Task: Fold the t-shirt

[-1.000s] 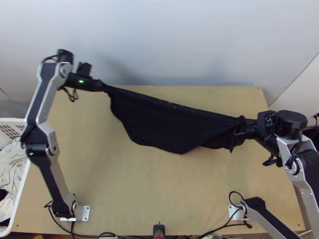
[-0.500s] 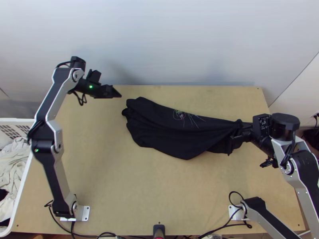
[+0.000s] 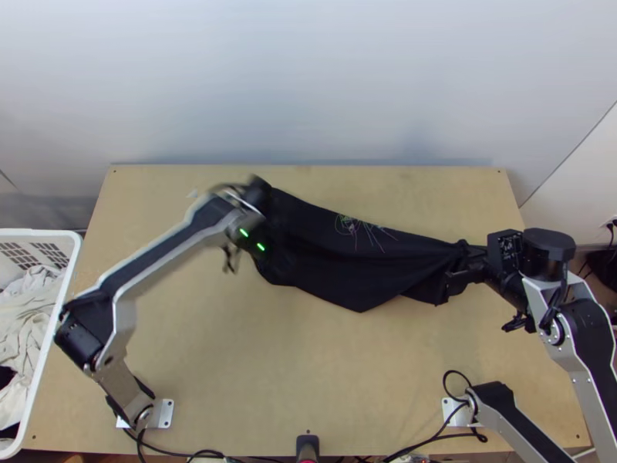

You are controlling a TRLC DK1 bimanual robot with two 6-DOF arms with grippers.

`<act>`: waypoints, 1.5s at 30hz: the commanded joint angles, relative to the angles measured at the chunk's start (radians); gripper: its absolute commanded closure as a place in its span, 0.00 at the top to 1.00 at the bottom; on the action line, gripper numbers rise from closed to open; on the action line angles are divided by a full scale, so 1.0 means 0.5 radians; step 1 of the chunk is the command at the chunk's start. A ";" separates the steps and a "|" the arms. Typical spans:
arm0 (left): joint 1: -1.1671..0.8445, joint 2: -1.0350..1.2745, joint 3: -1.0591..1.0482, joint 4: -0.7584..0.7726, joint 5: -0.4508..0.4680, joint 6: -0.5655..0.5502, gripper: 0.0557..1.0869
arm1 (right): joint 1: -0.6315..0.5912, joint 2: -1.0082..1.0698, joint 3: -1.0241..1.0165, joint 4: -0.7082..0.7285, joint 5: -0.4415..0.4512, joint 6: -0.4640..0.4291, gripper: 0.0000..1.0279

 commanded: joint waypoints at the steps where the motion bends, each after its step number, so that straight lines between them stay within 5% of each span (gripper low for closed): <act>1: -0.485 0.053 -0.103 0.132 -0.313 -0.140 0.96 | -0.048 -0.060 -0.039 -0.022 0.000 -0.007 0.03; 15: -0.595 0.390 -0.008 0.264 -0.485 -0.217 0.94 | -0.076 -0.070 -0.017 -0.022 0.000 -0.007 0.03; 29: -0.515 0.522 0.072 0.331 -0.494 -0.260 0.80 | -0.085 -0.082 -0.027 -0.040 0.000 -0.007 0.03; 38: -0.451 0.571 0.066 0.371 -0.494 -0.269 0.62 | -0.082 -0.082 -0.017 -0.046 0.000 -0.007 0.03; 45: -0.405 0.574 0.066 0.417 -0.463 -0.281 0.28 | -0.082 -0.091 -0.014 -0.074 0.000 -0.007 0.03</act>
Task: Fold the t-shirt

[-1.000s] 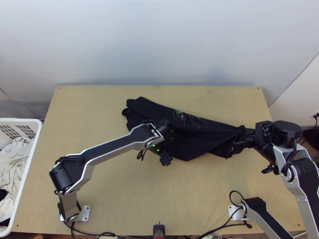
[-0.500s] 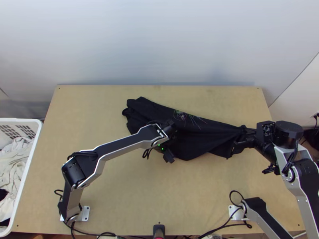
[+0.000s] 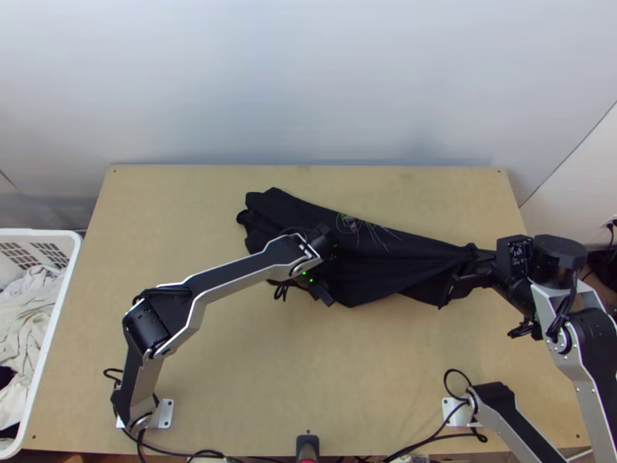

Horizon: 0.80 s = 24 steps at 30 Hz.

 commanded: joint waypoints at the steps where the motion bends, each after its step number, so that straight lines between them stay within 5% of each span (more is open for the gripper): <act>1: 0.057 0.016 0.001 0.035 0.031 -0.011 0.26 | 0.000 -0.011 -0.004 -0.018 0.000 -0.003 0.03; 4: 0.116 -0.027 -0.002 0.020 0.068 -0.011 0.15 | 0.000 -0.017 0.005 -0.024 0.000 -0.003 0.03; 7: 0.254 -0.181 0.001 -0.063 0.292 -0.036 0.05 | 0.015 -0.017 0.051 -0.076 0.000 0.000 0.03; 13: 0.631 -0.601 0.011 -0.287 0.715 -0.030 0.05 | 0.138 0.100 0.397 -0.266 -0.110 0.102 0.03; 24: 0.978 -0.948 0.204 -0.772 0.918 0.182 0.04 | 0.371 0.477 1.014 -0.392 -0.147 0.080 0.03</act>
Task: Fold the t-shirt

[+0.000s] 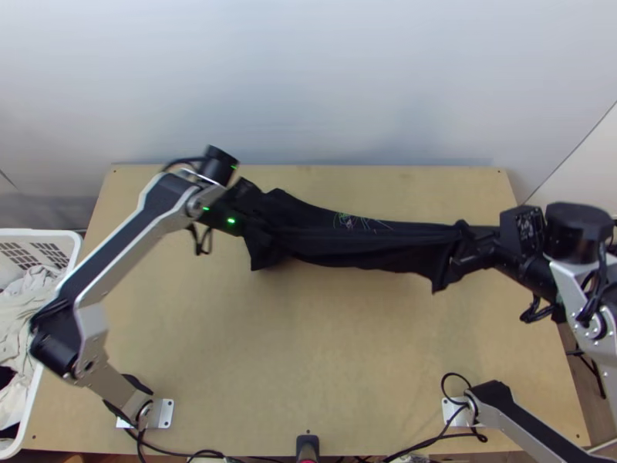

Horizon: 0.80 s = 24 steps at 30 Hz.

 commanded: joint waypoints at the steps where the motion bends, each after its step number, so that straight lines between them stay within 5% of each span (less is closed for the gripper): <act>1: 0.201 -0.234 0.071 -0.235 0.146 0.077 0.04 | 0.102 0.191 0.329 -0.073 -0.061 0.005 0.03; 7: 0.223 -0.434 0.074 -0.517 0.260 0.145 0.04 | 0.149 0.188 0.295 -0.100 -0.113 0.027 0.03; 13: 0.229 -0.290 -0.134 -0.852 0.245 0.639 0.04 | 0.145 0.123 -0.036 -0.100 -0.144 -0.013 0.03; 19: 0.287 0.192 -0.107 -0.756 0.002 0.930 0.04 | 0.124 0.117 -0.469 0.136 -0.140 -0.071 0.03; 24: 0.358 0.615 0.329 -0.348 -0.167 0.712 0.09 | -0.054 0.130 -0.585 0.489 0.022 -0.105 0.03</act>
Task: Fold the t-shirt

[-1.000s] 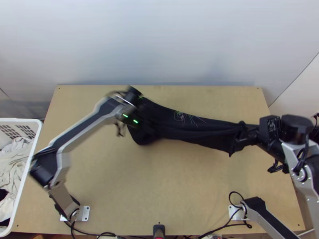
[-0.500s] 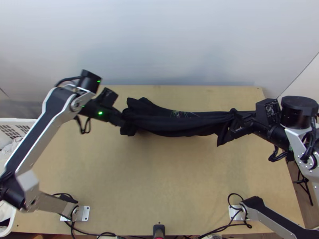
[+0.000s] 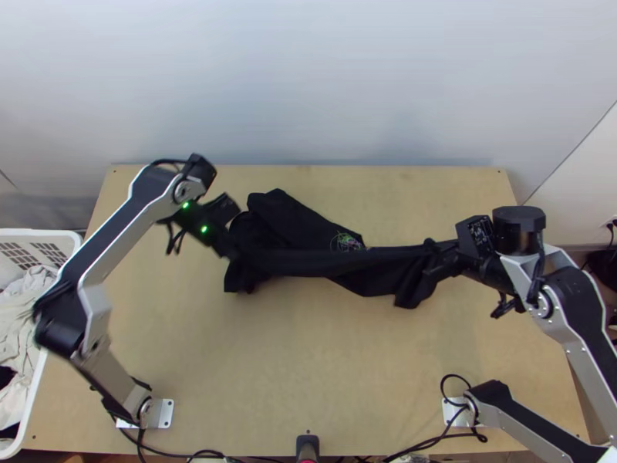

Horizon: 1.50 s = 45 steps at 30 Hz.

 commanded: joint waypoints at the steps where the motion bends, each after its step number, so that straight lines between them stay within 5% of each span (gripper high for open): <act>1: 0.083 0.531 0.406 0.386 -0.248 -0.125 0.13 | -0.228 0.020 -0.242 0.389 0.121 -0.050 0.03; 2: 0.083 0.580 0.458 0.466 -0.282 -0.177 0.27 | -0.284 0.033 -0.257 0.441 0.121 -0.069 0.03; 5: 0.052 0.697 0.556 0.592 -0.396 -0.251 0.95 | -0.333 0.100 -0.312 0.478 0.118 -0.096 0.03; 13: -0.079 0.632 0.504 0.733 -0.531 -0.456 0.96 | -0.213 0.082 -0.475 0.484 0.121 -0.084 0.03; 22: -0.794 0.157 0.016 0.837 -0.540 -0.631 0.96 | -0.311 0.134 -0.530 0.524 0.121 -0.105 0.03; 26: -1.024 0.175 -0.147 0.905 -0.724 -0.640 0.96 | -0.326 0.155 -0.536 0.564 0.118 -0.087 0.03; 45: -0.997 0.307 -0.236 1.156 -0.969 -0.692 0.95 | -0.348 0.088 -0.555 0.549 0.115 -0.072 0.03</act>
